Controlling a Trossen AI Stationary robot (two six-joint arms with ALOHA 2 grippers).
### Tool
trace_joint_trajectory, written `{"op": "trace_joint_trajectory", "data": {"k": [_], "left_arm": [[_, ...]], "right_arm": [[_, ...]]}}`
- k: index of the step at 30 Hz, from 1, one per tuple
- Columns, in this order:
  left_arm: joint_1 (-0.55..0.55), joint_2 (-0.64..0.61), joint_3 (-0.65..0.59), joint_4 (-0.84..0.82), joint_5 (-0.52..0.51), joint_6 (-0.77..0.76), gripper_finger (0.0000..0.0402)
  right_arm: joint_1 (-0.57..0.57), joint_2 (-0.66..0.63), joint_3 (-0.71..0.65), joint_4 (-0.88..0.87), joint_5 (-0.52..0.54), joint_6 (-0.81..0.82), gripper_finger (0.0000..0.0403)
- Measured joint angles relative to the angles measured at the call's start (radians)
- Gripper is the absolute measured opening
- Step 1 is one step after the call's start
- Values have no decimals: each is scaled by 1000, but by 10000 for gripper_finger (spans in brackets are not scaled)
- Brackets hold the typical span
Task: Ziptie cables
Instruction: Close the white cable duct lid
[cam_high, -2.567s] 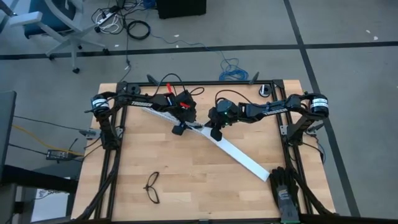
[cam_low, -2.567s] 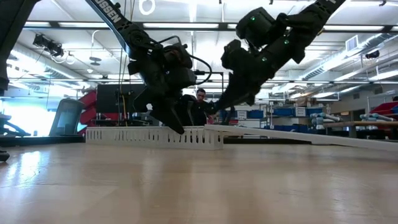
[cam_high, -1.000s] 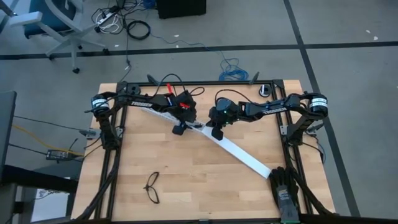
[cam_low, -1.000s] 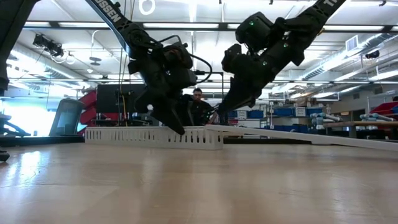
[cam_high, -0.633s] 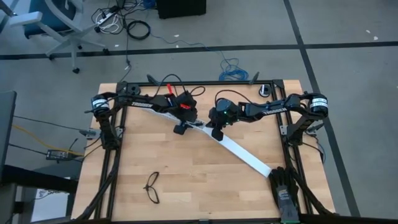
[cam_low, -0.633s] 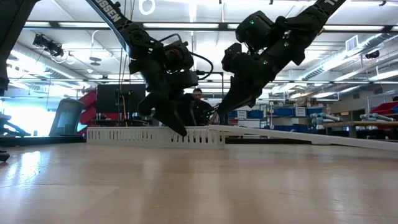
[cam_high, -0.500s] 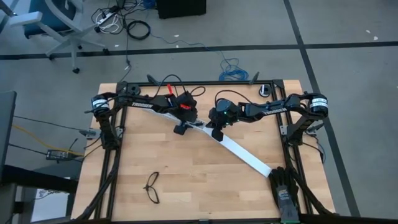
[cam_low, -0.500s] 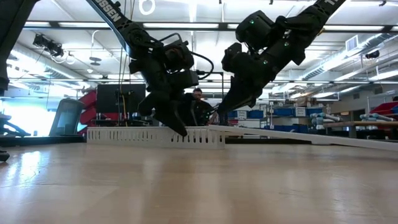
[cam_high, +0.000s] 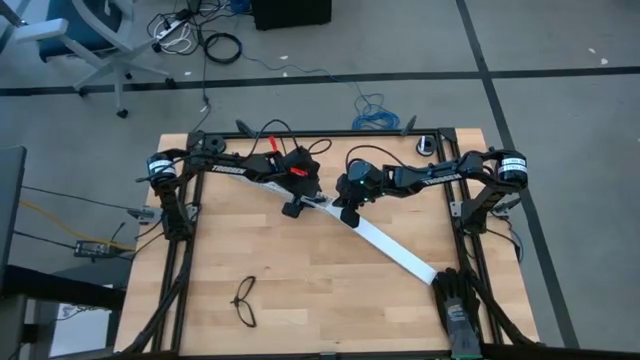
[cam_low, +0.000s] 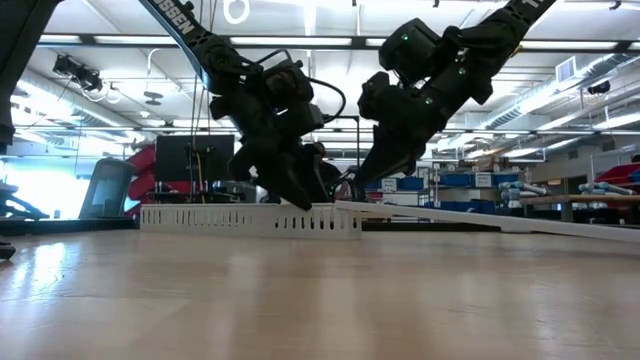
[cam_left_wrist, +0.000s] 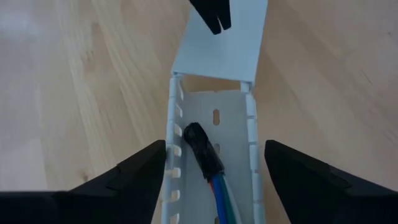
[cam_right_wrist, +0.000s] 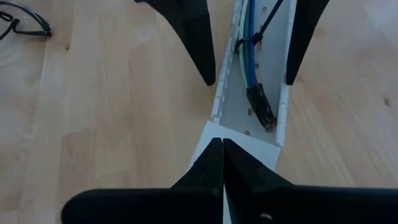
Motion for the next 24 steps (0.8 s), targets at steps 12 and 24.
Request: {"op": "trace_joint_trajectory", "data": {"k": [12,24], "left_arm": [[0,26,2,56,36,-15,280],[-3,82,43,59,51,-42,276]], "right_arm": [[52,0,0,-11,1,38,0],[98,-1,0,-18,50,52,0]]}}
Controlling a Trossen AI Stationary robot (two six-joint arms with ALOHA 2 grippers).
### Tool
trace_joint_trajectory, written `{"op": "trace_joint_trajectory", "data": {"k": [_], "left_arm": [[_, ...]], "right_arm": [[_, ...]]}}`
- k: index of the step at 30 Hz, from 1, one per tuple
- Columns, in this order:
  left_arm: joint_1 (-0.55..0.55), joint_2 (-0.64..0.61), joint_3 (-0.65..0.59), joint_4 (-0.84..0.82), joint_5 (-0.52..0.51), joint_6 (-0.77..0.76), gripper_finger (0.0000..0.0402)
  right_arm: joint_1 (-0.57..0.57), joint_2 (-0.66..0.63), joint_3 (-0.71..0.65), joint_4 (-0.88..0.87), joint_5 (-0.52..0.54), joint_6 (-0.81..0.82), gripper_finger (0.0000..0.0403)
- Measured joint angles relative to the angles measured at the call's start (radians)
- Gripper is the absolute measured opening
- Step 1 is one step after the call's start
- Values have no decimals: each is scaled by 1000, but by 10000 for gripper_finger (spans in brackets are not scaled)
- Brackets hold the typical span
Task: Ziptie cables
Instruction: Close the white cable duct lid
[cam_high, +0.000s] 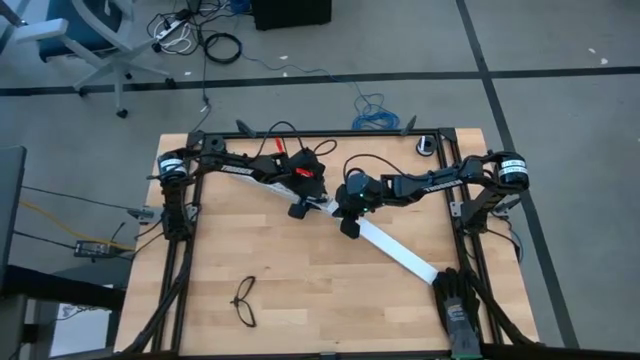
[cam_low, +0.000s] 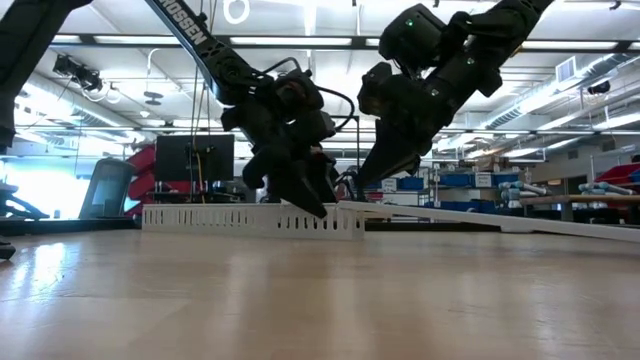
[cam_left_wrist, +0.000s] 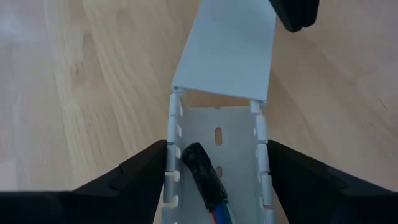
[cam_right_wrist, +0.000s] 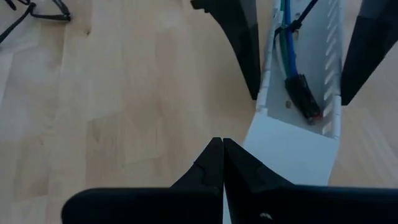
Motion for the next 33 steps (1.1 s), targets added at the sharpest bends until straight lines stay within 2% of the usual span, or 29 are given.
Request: {"op": "trace_joint_trajectory", "data": {"k": [10,13,15,25,29,33], "left_arm": [[-2,5,2,3,5,0,213],[-2,6,2,3,4,0,203],[-2,6,2,3,4,0,200],[-3,7,2,4,10,4,198],[-3,7,2,9,13,5,198],[-3,7,2,9,14,4,198]], "right_arm": [[-3,0,-1,-63,66,22,0],[-6,0,-1,-66,142,27,0],[-16,0,-1,-64,146,24,0],[-98,82,2,41,-13,-36,0],[-114,81,3,60,-22,-86,0],[-133,81,21,2,-37,-100,0]]}}
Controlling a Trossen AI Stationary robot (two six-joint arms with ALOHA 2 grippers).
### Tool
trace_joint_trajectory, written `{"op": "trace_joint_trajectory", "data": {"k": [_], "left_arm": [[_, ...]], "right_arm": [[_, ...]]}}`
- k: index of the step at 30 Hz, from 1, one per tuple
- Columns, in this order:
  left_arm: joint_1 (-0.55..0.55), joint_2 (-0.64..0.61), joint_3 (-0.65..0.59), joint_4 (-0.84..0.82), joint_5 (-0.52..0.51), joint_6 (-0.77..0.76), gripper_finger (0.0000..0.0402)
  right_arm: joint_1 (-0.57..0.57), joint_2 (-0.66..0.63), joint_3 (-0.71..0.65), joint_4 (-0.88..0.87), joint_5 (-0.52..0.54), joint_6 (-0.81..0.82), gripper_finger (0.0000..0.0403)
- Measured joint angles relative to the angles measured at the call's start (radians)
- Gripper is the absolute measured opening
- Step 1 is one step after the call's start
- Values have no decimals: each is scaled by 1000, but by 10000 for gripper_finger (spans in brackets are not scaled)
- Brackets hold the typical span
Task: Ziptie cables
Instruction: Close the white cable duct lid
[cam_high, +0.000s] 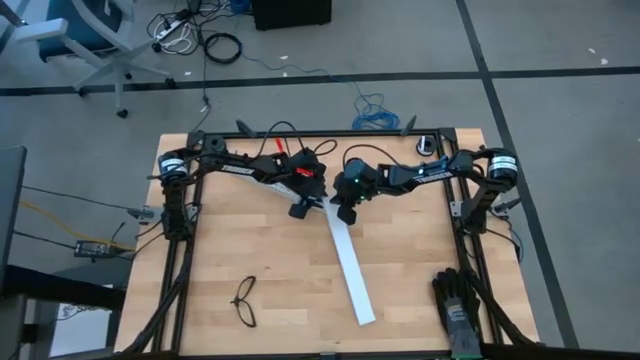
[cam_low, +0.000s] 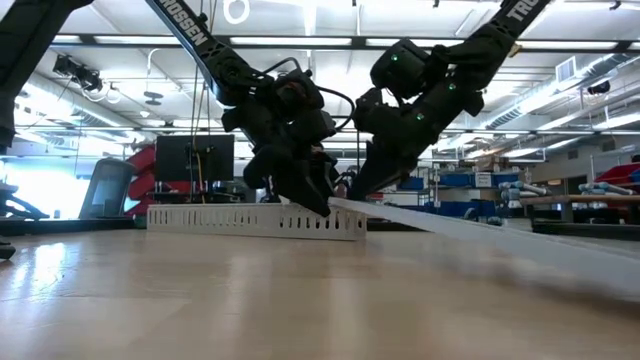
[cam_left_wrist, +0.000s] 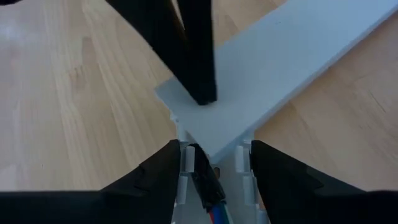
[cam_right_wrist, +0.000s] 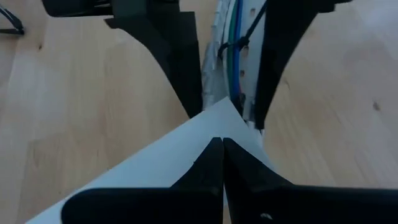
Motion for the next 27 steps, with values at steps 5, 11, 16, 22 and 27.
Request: {"op": "trace_joint_trajectory", "data": {"k": [5,11,16,22,27], "left_arm": [[0,0,0,-3,2,0,198],[0,0,0,-4,-1,0,198],[0,0,0,-4,-6,1,198],[0,0,0,-3,-9,0,198],[-1,0,0,1,-33,-5,198]], "right_arm": [[-5,1,9,-21,-19,-47,0],[0,-21,9,-36,-29,-32,0],[25,-83,6,-56,-23,-20,0],[48,-104,7,-57,19,4,0],[48,-106,7,-142,25,100,0]]}}
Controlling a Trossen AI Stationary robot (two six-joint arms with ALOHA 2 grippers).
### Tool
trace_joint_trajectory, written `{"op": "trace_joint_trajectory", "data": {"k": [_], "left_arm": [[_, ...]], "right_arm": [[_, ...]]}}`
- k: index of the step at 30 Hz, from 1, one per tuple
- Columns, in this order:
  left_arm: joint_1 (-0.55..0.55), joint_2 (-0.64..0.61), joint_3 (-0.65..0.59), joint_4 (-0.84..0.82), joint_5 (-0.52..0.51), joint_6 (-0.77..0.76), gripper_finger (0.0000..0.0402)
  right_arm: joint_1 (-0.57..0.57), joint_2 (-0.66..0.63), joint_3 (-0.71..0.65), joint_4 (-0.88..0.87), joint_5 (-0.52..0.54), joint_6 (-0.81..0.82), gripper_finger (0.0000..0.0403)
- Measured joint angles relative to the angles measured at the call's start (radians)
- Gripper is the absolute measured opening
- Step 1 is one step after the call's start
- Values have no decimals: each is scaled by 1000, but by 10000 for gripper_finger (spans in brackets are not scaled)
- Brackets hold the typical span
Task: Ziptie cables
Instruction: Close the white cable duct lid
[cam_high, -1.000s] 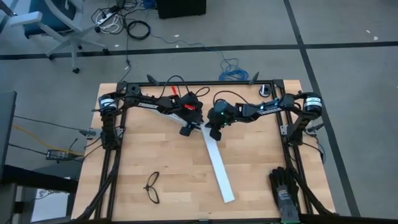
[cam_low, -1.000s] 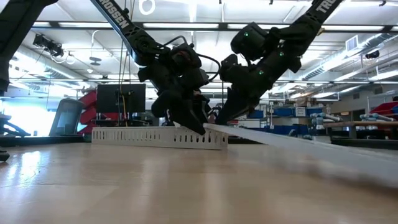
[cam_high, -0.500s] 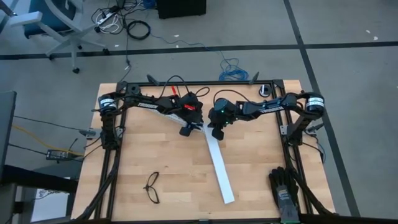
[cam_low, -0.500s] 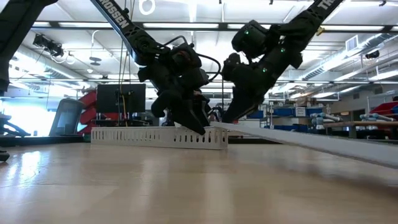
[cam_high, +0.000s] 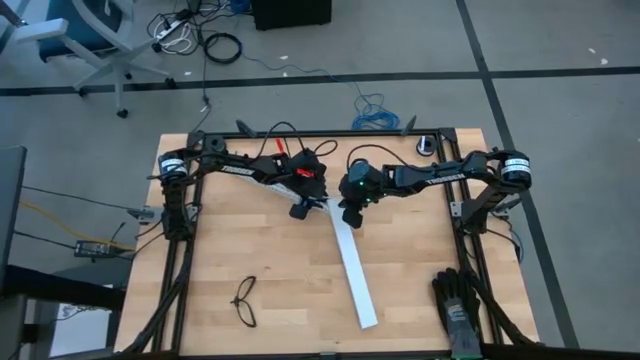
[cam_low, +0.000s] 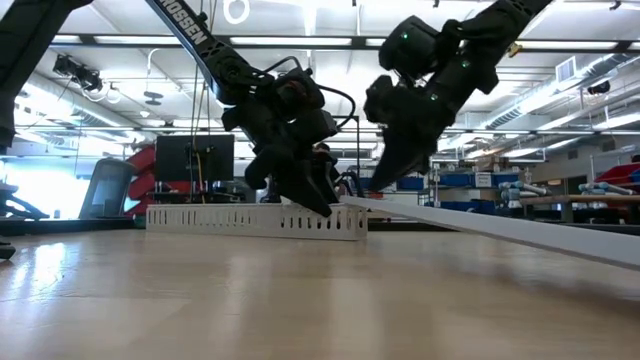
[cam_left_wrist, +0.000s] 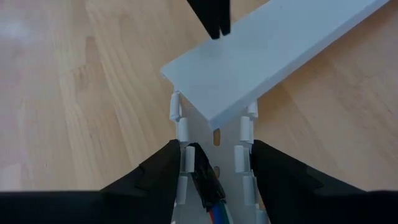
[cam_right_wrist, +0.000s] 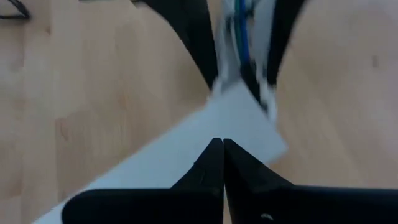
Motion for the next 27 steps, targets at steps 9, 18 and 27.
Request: {"op": "trace_joint_trajectory", "data": {"k": [9,18,27], "left_arm": [[0,1,-2,52,-85,-28,198],[0,2,-2,73,-192,-50,198],[1,-1,1,62,-347,-72,198]], "right_arm": [[9,-62,0,-375,53,186,57],[191,-163,-87,-521,288,473,102],[398,-181,-216,-277,540,803,105]]}}
